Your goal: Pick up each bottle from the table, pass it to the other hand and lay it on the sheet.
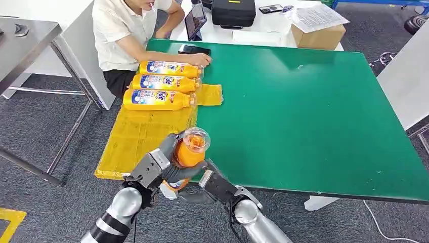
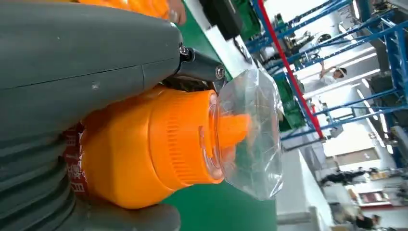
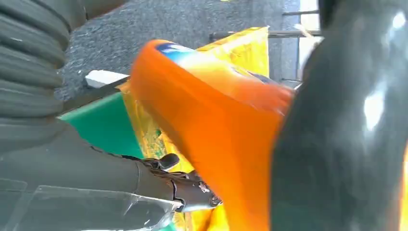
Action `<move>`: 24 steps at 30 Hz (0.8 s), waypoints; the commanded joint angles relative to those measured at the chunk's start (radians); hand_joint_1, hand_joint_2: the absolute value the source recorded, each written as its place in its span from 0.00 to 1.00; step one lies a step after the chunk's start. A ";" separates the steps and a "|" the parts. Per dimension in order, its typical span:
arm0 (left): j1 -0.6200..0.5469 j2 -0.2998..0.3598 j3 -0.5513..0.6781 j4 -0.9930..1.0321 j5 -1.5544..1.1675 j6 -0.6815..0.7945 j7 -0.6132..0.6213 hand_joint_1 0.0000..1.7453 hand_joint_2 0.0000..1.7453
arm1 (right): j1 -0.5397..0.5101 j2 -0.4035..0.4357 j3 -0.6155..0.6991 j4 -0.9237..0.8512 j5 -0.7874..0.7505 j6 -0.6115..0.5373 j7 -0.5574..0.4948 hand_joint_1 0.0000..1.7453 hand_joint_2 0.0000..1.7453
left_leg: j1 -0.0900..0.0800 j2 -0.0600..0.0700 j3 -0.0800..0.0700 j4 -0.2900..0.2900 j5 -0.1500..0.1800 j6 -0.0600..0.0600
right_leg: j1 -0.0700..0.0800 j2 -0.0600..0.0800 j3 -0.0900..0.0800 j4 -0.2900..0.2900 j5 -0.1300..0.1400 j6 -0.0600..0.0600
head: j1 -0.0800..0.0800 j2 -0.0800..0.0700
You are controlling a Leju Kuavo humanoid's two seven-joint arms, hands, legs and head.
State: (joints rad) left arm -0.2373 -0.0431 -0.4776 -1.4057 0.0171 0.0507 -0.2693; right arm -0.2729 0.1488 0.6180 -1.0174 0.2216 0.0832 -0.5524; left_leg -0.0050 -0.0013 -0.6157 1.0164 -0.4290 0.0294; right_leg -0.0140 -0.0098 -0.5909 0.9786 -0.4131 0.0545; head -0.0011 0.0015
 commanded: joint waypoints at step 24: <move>-0.165 0.071 0.032 0.167 -0.244 0.027 0.047 1.00 1.00 | 0.046 0.007 -0.147 0.006 -0.015 -0.002 -0.033 0.00 0.00 | 0.001 -0.001 0.002 0.000 0.000 -0.002 | 0.001 -0.001 0.003 0.000 -0.001 -0.002 | 0.000 0.000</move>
State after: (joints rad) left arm -0.3000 -0.0042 -0.3777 -1.3538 -0.0902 0.0454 -0.2346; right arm -0.2352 0.1534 0.5428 -1.0178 0.2152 0.0976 -0.5818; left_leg -0.0049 -0.0010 -0.6157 1.0164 -0.4287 0.0289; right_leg -0.0140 -0.0097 -0.5913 0.9787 -0.4131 0.0545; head -0.0008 0.0015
